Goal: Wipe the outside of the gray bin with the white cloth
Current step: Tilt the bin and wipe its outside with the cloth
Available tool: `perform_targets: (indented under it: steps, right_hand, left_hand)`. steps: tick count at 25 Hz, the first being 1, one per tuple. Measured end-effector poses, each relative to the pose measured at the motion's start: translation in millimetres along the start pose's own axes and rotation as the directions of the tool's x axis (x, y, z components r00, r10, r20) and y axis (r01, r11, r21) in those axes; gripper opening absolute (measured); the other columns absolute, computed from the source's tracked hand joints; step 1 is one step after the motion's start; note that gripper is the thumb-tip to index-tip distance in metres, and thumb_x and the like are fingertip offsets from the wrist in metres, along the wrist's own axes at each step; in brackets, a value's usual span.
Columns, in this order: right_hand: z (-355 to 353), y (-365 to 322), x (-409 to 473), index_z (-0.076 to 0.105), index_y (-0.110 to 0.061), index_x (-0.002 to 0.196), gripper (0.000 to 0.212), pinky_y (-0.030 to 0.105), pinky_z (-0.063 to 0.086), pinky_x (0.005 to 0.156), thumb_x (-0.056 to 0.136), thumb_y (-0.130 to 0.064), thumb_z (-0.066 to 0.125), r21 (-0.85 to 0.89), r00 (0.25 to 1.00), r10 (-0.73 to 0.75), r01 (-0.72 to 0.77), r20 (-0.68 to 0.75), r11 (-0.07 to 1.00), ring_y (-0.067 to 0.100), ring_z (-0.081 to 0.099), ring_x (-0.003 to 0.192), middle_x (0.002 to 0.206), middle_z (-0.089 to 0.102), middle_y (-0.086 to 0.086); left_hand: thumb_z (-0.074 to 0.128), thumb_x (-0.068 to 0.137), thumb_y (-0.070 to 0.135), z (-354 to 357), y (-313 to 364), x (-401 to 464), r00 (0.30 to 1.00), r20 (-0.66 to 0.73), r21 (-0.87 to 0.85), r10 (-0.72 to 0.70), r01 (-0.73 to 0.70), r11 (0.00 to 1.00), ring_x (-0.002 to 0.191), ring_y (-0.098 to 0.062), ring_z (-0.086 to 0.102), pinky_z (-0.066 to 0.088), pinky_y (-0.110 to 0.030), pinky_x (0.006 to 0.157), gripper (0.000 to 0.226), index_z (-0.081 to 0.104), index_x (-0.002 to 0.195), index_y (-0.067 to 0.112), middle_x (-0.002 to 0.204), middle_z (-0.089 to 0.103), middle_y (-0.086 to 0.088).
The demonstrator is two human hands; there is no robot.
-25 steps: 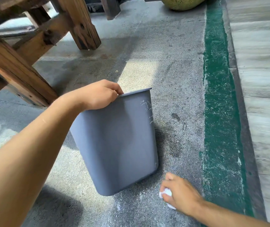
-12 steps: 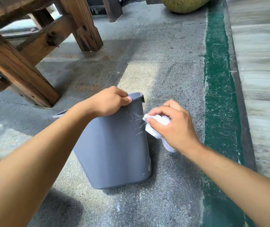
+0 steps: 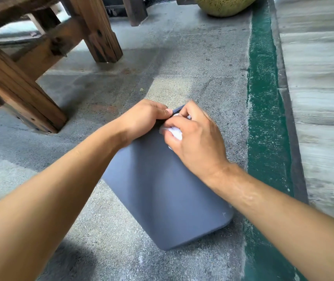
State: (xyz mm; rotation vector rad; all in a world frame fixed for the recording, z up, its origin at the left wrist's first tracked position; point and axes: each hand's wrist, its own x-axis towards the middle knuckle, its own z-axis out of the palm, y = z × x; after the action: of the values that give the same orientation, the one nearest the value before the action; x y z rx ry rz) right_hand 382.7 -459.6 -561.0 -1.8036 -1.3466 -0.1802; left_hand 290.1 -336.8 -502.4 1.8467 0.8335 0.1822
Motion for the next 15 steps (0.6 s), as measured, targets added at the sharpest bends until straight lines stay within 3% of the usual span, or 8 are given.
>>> perform_targets:
  steps: [4, 7, 9, 12, 15]
  right_hand:
    - [-6.5, 22.3, -34.4, 0.076, -0.027, 0.086, 0.009, 0.033, 0.049, 0.065, 0.083, -0.036, 0.077, 0.051, 0.99, 0.01, -0.017, 0.138, 0.999, 0.02, 0.06, 0.081, 0.09, 0.054, -0.002]
    - [-16.8, 56.9, -72.8, 0.077, -0.031, 0.088, 0.01, 0.036, 0.051, 0.067, 0.081, -0.038, 0.08, 0.142, 0.944, 0.042, -0.094, 0.329, 0.986, 0.012, 0.057, 0.078, 0.09, 0.048, -0.01]
    - [-26.0, 81.5, -103.9, 0.077, -0.035, 0.09, 0.012, 0.036, 0.053, 0.068, 0.081, -0.042, 0.079, 0.141, 0.891, 0.064, -0.141, 0.45, 0.98, 0.007, 0.056, 0.079, 0.092, 0.045, -0.016]
    - [-37.0, 109.5, -138.1, 0.073, -0.041, 0.086, 0.006, 0.03, 0.053, 0.069, 0.082, -0.043, 0.076, 0.073, 0.784, 0.092, -0.173, 0.614, 0.982, 0.006, 0.057, 0.083, 0.094, 0.044, -0.02]
    - [-45.2, 127.8, -134.8, 0.068, -0.047, 0.079, 0.01, 0.033, 0.053, 0.073, 0.079, -0.04, 0.074, -0.017, 0.656, 0.123, -0.166, 0.745, 0.986, 0.006, 0.059, 0.081, 0.097, 0.049, -0.016]
  left_hand:
    - [0.061, 0.093, 0.027, -1.9, -9.1, 0.9, 0.994, -0.107, 0.017, -0.023, 0.025, 1.0, 0.064, -0.018, 0.044, 0.033, -0.033, 0.062, 0.034, 0.057, 0.074, -0.001, 0.071, 0.051, -0.012]
    - [0.06, 0.085, 0.049, -10.5, -18.6, -0.9, 0.975, -0.198, -0.04, -0.098, 0.091, 0.995, 0.068, -0.022, 0.064, 0.047, -0.038, 0.073, 0.047, 0.075, 0.078, 0.005, 0.076, 0.074, -0.007]
    - [0.059, 0.077, 0.061, -18.1, -25.5, 0.3, 0.953, -0.26, -0.104, -0.155, 0.132, 0.986, 0.064, -0.025, 0.064, 0.046, -0.038, 0.073, 0.052, 0.074, 0.071, 0.011, 0.072, 0.073, -0.008]
    - [0.061, 0.071, 0.067, -27.6, -33.6, 1.3, 0.924, -0.332, -0.144, -0.188, 0.148, 0.978, 0.056, -0.023, 0.051, 0.035, -0.038, 0.071, 0.05, 0.059, 0.06, 0.018, 0.06, 0.059, -0.005]
    - [0.065, 0.067, 0.065, -34.4, -38.8, -1.9, 0.894, -0.383, -0.157, -0.233, 0.186, 0.97, 0.061, -0.024, 0.052, 0.036, -0.04, 0.073, 0.048, 0.063, 0.06, 0.018, 0.062, 0.06, -0.006]
